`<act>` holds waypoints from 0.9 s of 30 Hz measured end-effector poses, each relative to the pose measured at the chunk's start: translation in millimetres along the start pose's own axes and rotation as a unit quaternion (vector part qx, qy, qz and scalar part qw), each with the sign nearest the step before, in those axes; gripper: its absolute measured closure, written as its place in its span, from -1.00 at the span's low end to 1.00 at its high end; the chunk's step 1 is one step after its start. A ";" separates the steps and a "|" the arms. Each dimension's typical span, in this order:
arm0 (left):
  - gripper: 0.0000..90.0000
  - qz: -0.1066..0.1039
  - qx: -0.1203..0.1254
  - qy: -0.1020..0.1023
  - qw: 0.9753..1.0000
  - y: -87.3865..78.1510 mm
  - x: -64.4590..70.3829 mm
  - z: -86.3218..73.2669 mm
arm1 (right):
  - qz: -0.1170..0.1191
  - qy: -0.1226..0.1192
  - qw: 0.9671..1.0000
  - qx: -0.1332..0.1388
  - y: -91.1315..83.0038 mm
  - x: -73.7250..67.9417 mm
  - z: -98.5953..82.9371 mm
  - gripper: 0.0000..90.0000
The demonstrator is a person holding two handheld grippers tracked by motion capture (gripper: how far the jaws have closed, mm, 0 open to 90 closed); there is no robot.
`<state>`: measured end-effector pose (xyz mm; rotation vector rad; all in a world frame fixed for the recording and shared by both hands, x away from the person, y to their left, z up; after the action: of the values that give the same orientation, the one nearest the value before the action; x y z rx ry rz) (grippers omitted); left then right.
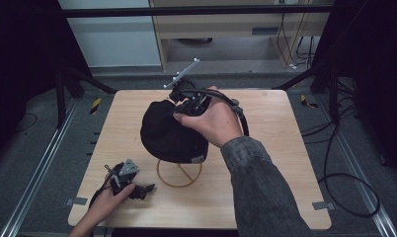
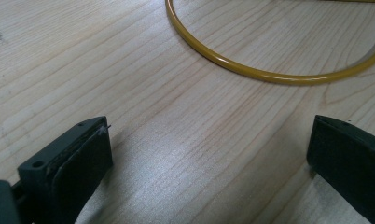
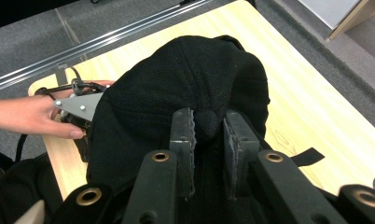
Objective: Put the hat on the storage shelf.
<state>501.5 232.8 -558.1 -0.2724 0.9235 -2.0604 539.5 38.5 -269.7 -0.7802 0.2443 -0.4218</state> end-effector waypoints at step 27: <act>-1.00 0.001 0.001 0.001 1.000 0.1 -0.2 0.2 | 0.005 -0.002 1.000 -0.015 13.5 -2.6 -4.6 0.67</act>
<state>501.8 232.9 -558.0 -0.2686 0.9232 -2.0609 539.2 45.3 -282.4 -0.8094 0.2503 -0.4076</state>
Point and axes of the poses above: each handheld gripper's, and its own axes: y roughly forward along the jaws, z roughly out of its top, x roughly to its right, the point moved 7 cm from there along y, roughly forward along the jaws, and after that the axes turned 9 degrees about z, right-handed, at the moved point
